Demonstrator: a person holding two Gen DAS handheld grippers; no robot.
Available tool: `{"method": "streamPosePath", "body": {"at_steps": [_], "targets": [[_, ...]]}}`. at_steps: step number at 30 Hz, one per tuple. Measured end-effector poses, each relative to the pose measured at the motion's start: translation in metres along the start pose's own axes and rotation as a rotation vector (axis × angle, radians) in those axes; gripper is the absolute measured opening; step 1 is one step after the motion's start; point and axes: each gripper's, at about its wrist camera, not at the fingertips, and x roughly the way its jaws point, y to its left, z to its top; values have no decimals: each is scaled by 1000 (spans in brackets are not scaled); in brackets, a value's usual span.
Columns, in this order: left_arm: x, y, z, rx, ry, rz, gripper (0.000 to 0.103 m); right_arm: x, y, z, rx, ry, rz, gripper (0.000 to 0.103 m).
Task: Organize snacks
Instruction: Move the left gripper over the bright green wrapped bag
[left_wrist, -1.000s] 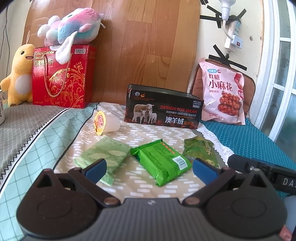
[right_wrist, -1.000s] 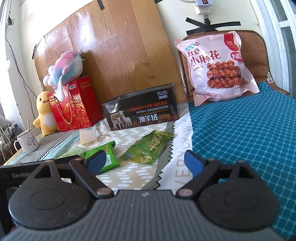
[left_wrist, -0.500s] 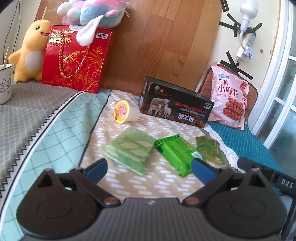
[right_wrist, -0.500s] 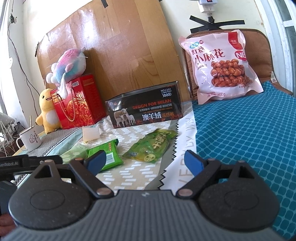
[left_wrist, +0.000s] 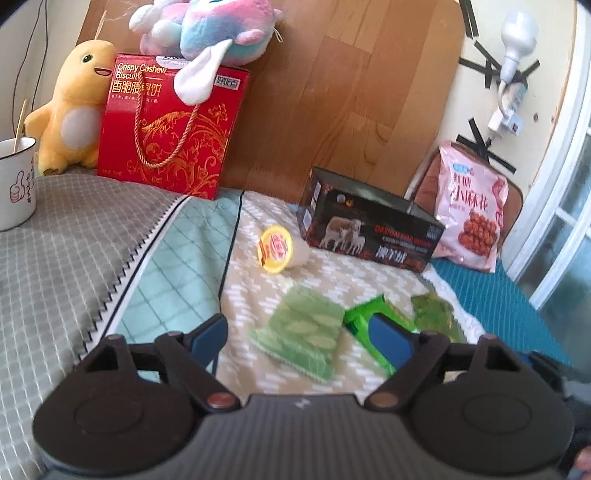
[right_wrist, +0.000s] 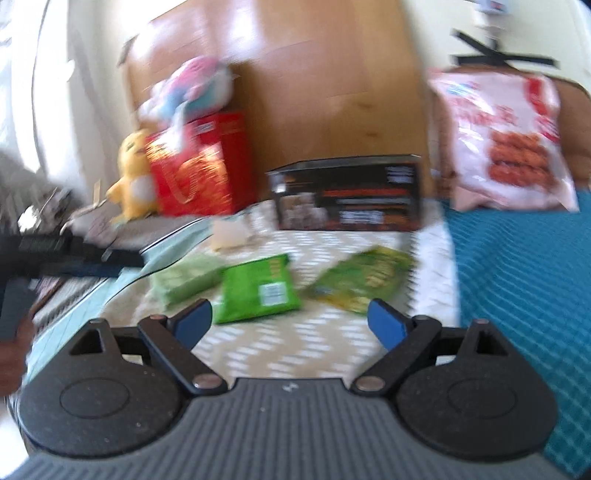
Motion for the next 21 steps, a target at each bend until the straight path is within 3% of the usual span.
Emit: {"method": "streamPosePath", "body": {"at_steps": [8,12,17,21], "targets": [[16,14,20,-5,25,-24,81,34,35,26,-138,54,159,91],[30,17,24,-1,71,-72,73,54,63,26,-255,114,250,75],[46,13,23,22,122,-69,69,83,76,24,-317,188,223,59],[41,-1,26,39,104,-134,69,71,62,30,-282,115,165,63]]}}
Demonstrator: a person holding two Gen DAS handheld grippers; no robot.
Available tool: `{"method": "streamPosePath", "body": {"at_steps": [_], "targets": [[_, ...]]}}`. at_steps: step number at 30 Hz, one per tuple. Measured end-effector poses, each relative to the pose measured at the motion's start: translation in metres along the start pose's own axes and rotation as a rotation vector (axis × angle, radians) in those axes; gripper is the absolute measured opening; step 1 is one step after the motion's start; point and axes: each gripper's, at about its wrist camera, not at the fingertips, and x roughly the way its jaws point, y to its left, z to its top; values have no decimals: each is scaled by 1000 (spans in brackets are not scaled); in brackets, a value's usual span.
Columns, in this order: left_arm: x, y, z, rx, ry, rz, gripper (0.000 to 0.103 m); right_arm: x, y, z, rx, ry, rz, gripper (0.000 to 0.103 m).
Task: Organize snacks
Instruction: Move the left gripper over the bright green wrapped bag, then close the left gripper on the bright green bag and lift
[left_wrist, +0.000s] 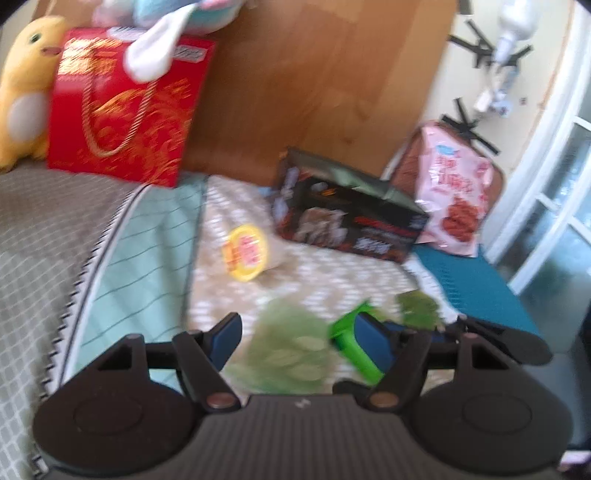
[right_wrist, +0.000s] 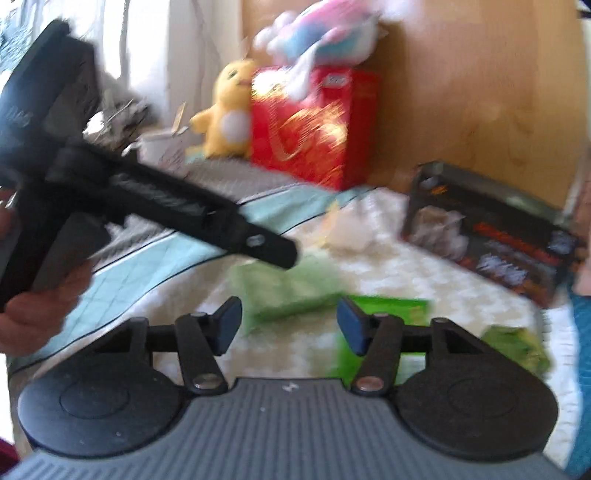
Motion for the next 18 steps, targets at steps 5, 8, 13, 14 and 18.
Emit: {"method": "streamPosePath", "body": {"at_steps": [5,8,13,14,18], "targets": [[13,-33,0,57,38,-94,67,-1,-21,-12,-13,39,-161,85],[22,-44,-6,58,69,-94,67,5,-39,-16,40,103,-83,63],[16,-50,-18,54,106,-129,69,-18,-38,-22,-31,97,67,59],[16,-50,-20,53,120,-143,69,-28,-35,-27,-95,106,150,60],[18,-53,-31,44,159,-145,69,-59,-22,-46,-360,61,100,73]]}}
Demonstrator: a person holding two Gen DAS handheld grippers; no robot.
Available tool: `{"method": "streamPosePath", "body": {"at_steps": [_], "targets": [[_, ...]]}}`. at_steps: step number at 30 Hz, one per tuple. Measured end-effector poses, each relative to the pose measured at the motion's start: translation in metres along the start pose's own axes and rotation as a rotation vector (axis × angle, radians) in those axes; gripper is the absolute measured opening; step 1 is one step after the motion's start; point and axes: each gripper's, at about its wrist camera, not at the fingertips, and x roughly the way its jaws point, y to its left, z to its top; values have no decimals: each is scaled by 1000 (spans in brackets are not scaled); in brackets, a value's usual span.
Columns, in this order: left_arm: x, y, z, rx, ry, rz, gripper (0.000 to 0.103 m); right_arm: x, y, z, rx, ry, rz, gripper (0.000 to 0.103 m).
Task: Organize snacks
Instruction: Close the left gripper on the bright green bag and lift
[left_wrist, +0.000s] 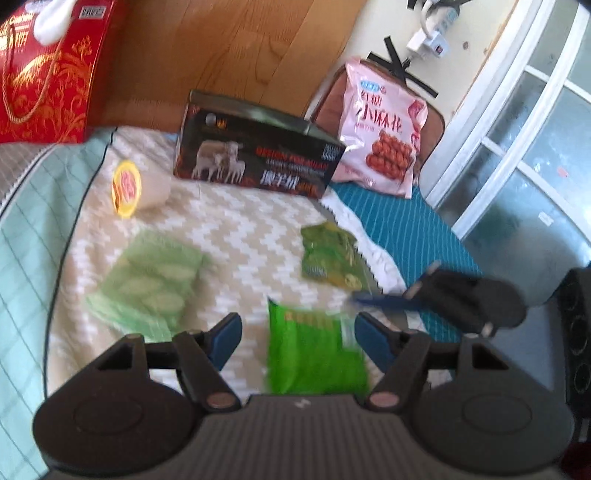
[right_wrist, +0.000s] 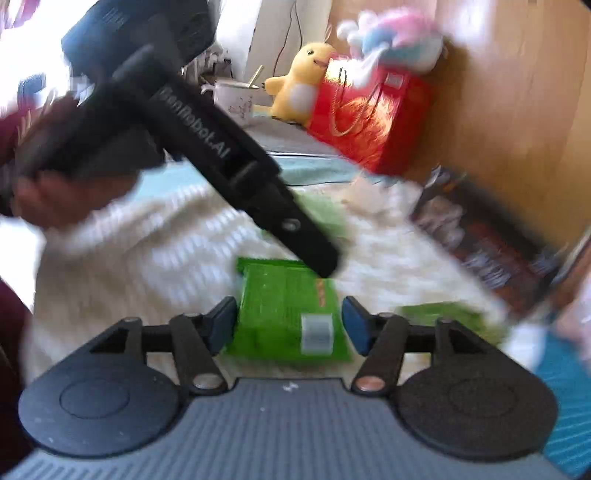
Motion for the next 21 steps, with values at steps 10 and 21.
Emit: {"method": "streamPosePath", "body": {"at_steps": [10,21], "targets": [[-8,-3,-4,-35,-2,-1,72,-35,-17,-21,287,-25,-159,75],[16,-10,-2,-51,59,-17,68,-25,-16,-24,309,12,-141,72]]}}
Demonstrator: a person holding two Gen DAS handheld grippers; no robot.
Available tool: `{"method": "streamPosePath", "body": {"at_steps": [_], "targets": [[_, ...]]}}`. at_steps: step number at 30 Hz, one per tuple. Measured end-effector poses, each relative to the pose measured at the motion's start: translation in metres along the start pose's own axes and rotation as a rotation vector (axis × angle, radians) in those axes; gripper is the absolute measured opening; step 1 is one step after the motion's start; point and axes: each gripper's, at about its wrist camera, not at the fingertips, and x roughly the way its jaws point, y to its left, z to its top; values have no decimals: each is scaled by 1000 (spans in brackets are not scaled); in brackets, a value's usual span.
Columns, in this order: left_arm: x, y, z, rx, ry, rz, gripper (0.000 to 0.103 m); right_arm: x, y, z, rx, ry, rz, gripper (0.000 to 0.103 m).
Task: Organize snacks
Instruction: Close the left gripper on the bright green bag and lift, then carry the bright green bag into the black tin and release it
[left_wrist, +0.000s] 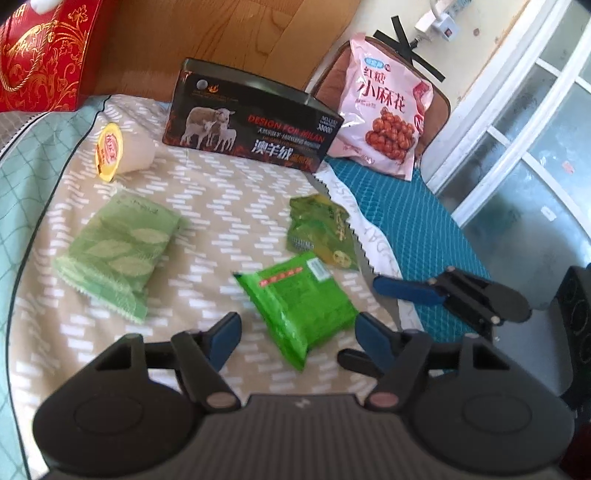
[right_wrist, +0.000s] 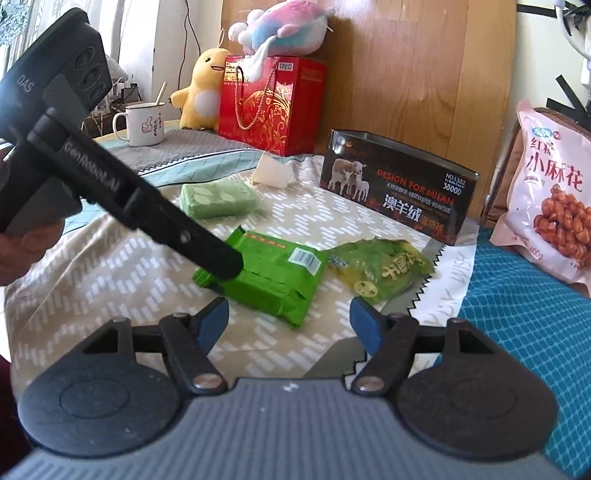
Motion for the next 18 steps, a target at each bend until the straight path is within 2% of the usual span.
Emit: {"method": "streamPosePath", "body": {"at_steps": [1,2,4,7,11,16,18], "targets": [[2,0,2,-5,2,-7,62,4,-1,1,3,7,7,67],[5,0,4,-7,3,-12,54,9,-4,3,13,19,26,56],[9,-3,6,9,-3,6,49,18,-6,4,44,24,78,50],[5,-4,13,22,-16,19,48,23,0,8,38,8,85,41],[-12,-8,41,45,-77,-20,48,11,-3,22,47,-85,61,41],[-13,-28,110,168,-200,22,48,16,-29,64,53,-209,-18,41],[-2,-27,142,181,-233,24,48,26,-51,85,88,-241,-46,41]]}}
